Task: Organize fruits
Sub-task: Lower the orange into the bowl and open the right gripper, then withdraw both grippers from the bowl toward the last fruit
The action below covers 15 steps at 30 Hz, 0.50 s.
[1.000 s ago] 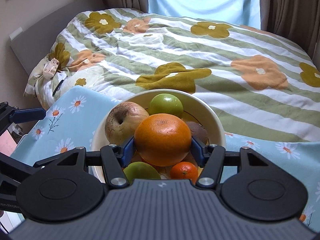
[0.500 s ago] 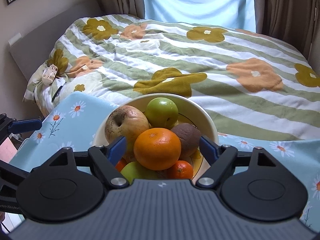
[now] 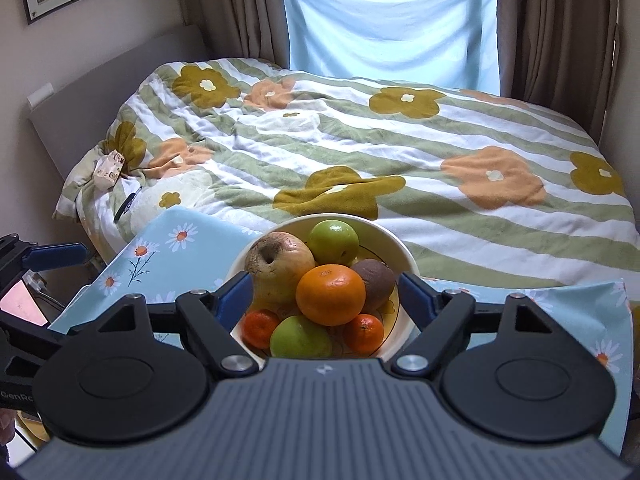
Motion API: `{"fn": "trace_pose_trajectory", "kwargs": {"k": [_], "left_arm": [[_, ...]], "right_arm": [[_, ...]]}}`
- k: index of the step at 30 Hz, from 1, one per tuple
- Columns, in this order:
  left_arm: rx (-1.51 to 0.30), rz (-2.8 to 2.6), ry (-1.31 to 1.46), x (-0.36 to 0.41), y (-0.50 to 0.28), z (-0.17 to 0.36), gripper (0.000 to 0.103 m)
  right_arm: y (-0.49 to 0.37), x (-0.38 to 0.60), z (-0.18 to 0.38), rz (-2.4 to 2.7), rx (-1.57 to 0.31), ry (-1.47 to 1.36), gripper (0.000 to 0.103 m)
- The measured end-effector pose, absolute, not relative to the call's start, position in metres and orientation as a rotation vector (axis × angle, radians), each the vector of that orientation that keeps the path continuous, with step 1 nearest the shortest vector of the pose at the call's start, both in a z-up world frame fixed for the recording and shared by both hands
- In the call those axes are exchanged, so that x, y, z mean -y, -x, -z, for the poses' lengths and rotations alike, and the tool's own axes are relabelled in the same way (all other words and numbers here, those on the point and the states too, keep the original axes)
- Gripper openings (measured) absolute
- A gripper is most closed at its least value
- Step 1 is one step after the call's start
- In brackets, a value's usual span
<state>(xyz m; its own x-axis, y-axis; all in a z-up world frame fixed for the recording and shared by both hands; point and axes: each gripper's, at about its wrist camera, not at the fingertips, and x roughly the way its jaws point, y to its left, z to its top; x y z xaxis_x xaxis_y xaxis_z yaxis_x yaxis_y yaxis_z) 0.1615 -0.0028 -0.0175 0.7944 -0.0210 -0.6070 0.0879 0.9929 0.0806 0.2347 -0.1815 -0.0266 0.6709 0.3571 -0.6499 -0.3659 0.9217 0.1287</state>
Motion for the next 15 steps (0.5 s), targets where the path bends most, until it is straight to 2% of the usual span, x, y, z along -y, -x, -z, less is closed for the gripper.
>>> {"fn": "trace_pose_trajectory", "kwargs": {"k": [6, 8, 9, 15], "left_arm": [[-0.642, 0.051, -0.109, -0.001, -0.133, 0.002, 0.099], [-0.642, 0.052, -0.112, -0.005, -0.126, 0.000, 0.099], [-0.644, 0.051, -0.117, -0.006, -0.123, 0.000, 0.100], [-0.677, 0.092, -0.139, -0.022, -0.111, 0.013, 0.100]], "right_arm": [[-0.200, 0.189, 0.007, -0.394, -0.702, 0.026, 0.095], [-0.190, 0.191, 0.004, -0.376, -0.701, 0.034, 0.098], [-0.184, 0.192, 0.003, -0.365, -0.700, 0.035, 0.103], [-0.157, 0.194, 0.014, -0.298, -0.717, 0.029, 0.103]]}}
